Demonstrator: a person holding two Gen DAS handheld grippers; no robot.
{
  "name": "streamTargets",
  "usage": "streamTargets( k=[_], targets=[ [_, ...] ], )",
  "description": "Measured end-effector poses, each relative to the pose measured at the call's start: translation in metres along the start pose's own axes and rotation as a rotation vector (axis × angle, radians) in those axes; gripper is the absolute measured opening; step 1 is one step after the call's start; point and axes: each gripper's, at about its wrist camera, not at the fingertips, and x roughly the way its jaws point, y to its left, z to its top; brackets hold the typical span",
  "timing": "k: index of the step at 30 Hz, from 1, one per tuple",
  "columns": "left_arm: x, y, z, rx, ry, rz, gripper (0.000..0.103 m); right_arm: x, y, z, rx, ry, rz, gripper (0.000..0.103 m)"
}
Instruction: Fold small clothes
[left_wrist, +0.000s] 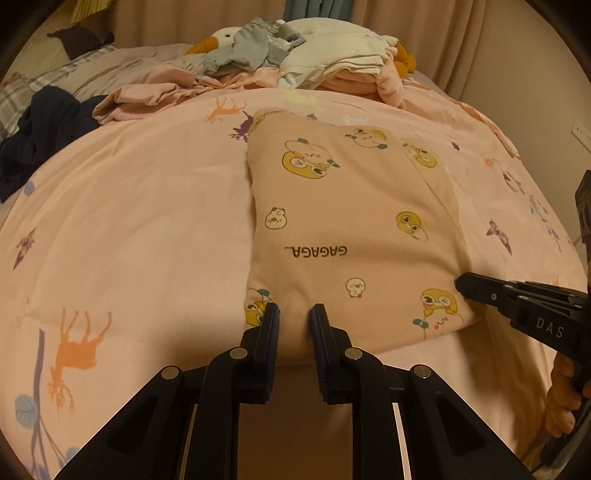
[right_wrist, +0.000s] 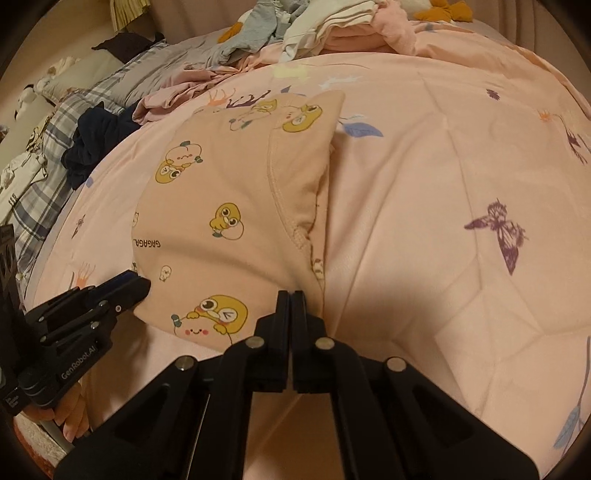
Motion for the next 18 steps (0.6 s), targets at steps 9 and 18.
streamTargets(
  k=[9, 18],
  targets=[
    [-0.009, -0.011, 0.0, 0.051, -0.029, -0.096, 0.018, -0.034, 0.003, 0.016, 0.022, -0.146, 0.109, 0.008],
    [0.004, -0.021, -0.004, 0.102, 0.01, -0.031, 0.02, 0.006, 0.006, 0.018, -0.026, -0.045, 0.009, 0.005]
  ],
)
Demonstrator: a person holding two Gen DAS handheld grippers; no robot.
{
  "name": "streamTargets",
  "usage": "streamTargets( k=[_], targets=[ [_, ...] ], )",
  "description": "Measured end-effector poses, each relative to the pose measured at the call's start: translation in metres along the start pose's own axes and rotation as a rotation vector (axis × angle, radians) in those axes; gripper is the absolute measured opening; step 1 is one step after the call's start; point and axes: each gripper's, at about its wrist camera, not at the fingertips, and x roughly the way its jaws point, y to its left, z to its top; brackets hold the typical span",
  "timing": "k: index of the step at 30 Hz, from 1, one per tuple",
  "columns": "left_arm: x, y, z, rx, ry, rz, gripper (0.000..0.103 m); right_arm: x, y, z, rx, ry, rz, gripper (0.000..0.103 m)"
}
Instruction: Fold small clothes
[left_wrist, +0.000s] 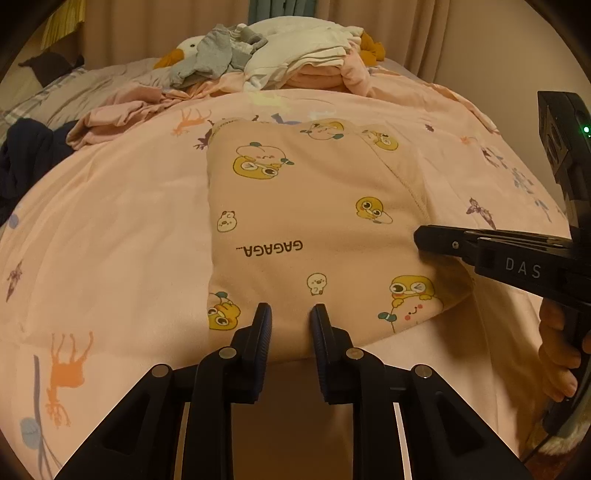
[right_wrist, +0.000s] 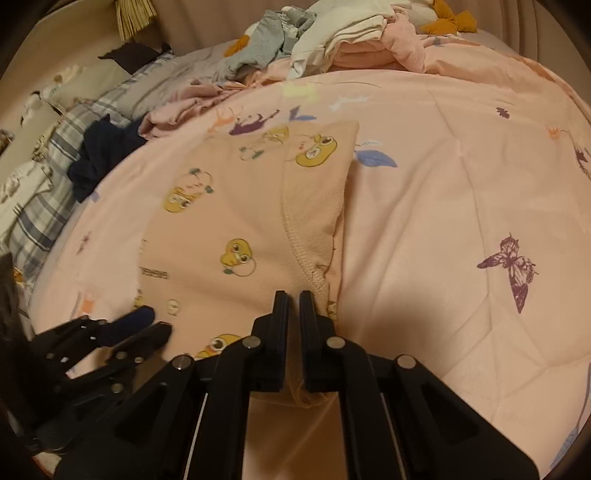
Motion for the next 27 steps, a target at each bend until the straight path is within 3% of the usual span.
streamTargets(
  k=[4, 6, 9, 14, 15, 17, 21, 23, 25, 26, 27],
  targets=[
    [-0.001, 0.003, 0.0, -0.013, 0.007, -0.01, 0.02, -0.005, -0.007, 0.006, 0.038, 0.008, 0.017, 0.002],
    [0.0, 0.002, 0.001, -0.007, 0.01, -0.007, 0.02, -0.016, -0.005, 0.016, 0.048, -0.033, 0.031, 0.01],
    [0.002, 0.001, 0.001, -0.006, 0.011, -0.004, 0.02, -0.021, 0.008, 0.041, -0.005, -0.086, -0.015, 0.011],
    [0.002, 0.004, 0.002, -0.017, 0.02, -0.025, 0.021, 0.021, 0.014, 0.086, -0.01, 0.012, -0.009, 0.009],
    [0.002, 0.006, 0.003, -0.024, 0.024, -0.031, 0.021, 0.026, 0.013, 0.089, -0.011, 0.018, -0.029, 0.002],
    [0.002, 0.008, 0.004, -0.04, 0.03, -0.047, 0.02, 0.039, 0.007, 0.095, -0.005, 0.019, -0.043, 0.002],
    [0.004, 0.009, 0.005, -0.042, 0.035, -0.054, 0.02, 0.051, -0.015, 0.097, 0.058, 0.015, 0.011, 0.0],
    [0.004, 0.007, 0.004, -0.03, 0.035, -0.041, 0.021, 0.049, -0.019, 0.096, 0.06, -0.004, -0.065, 0.0],
    [0.004, 0.003, 0.003, -0.016, 0.031, -0.024, 0.021, 0.043, -0.026, 0.093, 0.075, -0.004, -0.197, 0.003],
    [0.002, 0.003, 0.003, -0.016, 0.032, -0.019, 0.021, 0.037, -0.033, 0.09, 0.116, -0.003, -0.184, 0.013],
    [0.001, 0.003, 0.003, -0.019, 0.033, -0.018, 0.021, 0.032, -0.037, 0.087, 0.143, -0.005, -0.138, 0.013]
  ],
)
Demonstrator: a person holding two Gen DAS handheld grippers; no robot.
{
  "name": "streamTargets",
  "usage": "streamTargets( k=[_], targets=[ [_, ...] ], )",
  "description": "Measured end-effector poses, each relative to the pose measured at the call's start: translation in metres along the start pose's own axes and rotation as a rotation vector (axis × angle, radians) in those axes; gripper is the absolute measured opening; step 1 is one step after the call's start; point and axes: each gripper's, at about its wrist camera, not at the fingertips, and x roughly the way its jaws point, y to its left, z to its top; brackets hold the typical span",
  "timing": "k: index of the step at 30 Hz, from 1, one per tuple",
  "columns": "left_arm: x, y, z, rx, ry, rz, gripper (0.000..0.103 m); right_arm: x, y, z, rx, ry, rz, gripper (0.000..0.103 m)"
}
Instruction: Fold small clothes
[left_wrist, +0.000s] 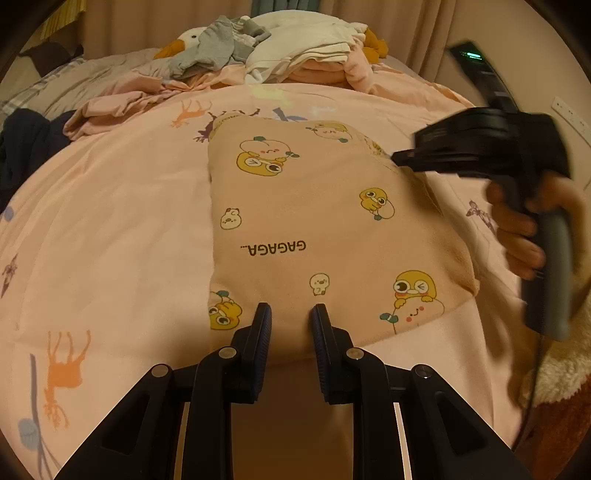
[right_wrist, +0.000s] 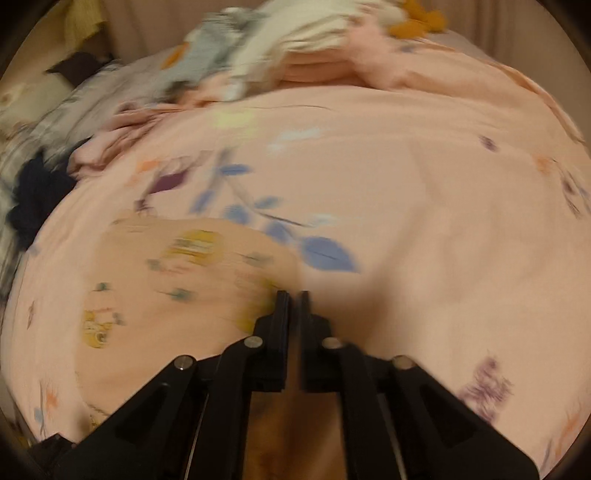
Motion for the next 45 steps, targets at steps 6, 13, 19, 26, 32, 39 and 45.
streamTargets(
  k=[6, 13, 19, 26, 32, 39, 45],
  targets=[
    [-0.001, 0.005, 0.0, -0.04, 0.014, -0.013, 0.021, -0.046, -0.001, -0.029, -0.032, -0.012, 0.142, 0.013],
    [0.002, 0.004, 0.002, -0.035, 0.014, 0.002, 0.021, -0.05, 0.028, -0.088, -0.182, 0.081, 0.179, 0.01],
    [0.003, 0.0, 0.0, -0.021, 0.021, 0.028, 0.021, -0.044, 0.022, -0.11, -0.213, 0.102, 0.128, 0.009],
    [-0.027, 0.001, 0.008, -0.061, -0.006, 0.109, 0.021, -0.076, 0.029, -0.095, -0.19, 0.069, 0.097, 0.014],
    [-0.109, 0.006, 0.021, -0.118, -0.142, 0.076, 0.031, -0.151, 0.031, -0.08, -0.135, -0.067, 0.102, 0.048],
    [-0.198, 0.003, 0.01, -0.207, -0.373, 0.024, 0.086, -0.223, 0.018, -0.088, -0.043, -0.184, 0.144, 0.091],
    [-0.213, -0.003, 0.008, -0.176, -0.394, 0.023, 0.102, -0.25, 0.018, -0.104, -0.063, -0.257, 0.081, 0.103]
  ],
)
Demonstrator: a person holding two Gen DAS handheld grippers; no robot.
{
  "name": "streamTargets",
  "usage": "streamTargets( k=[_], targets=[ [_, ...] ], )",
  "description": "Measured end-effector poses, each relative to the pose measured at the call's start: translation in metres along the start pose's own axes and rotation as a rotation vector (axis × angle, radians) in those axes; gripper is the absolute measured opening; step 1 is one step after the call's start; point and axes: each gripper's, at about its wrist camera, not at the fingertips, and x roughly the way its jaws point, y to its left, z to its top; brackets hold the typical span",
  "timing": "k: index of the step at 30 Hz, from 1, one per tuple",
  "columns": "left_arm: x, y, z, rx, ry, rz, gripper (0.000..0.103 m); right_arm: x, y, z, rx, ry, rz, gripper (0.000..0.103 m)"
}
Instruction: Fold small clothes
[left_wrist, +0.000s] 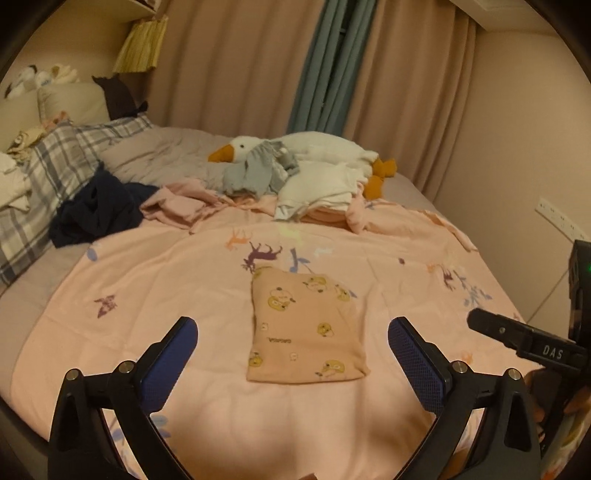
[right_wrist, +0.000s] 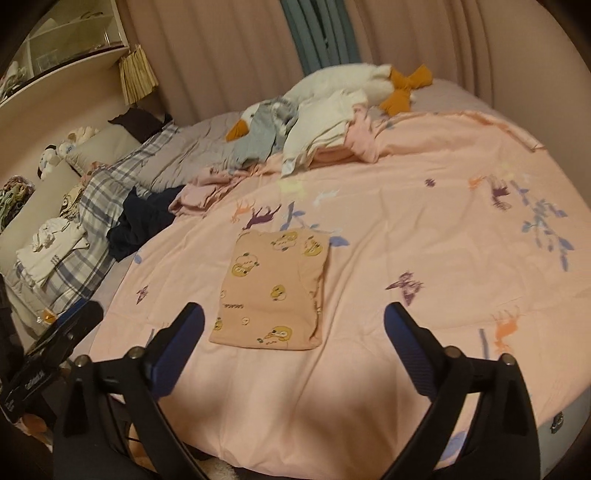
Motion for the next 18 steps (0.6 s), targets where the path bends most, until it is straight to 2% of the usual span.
streamTargets(
  k=[3, 10, 13, 18],
  targets=[
    [-0.009, -0.003, 0.001, 0.0, -0.035, 0.002, 0.102, -0.008, 0.003, -0.002, -0.038, -0.03, -0.033, 0.103],
    [-0.009, -0.009, -0.002, 0.057, -0.034, 0.035, 0.102, -0.023, 0.012, -0.004, -0.092, -0.085, -0.058, 0.103],
    [-0.004, -0.007, -0.002, 0.051, -0.012, 0.05, 0.102, -0.024, 0.013, -0.006, -0.085, -0.078, -0.049, 0.103],
    [-0.003, -0.004, -0.002, 0.033, -0.018, 0.084, 0.102, -0.017, 0.014, -0.004, -0.073, -0.052, -0.062, 0.103]
  ],
)
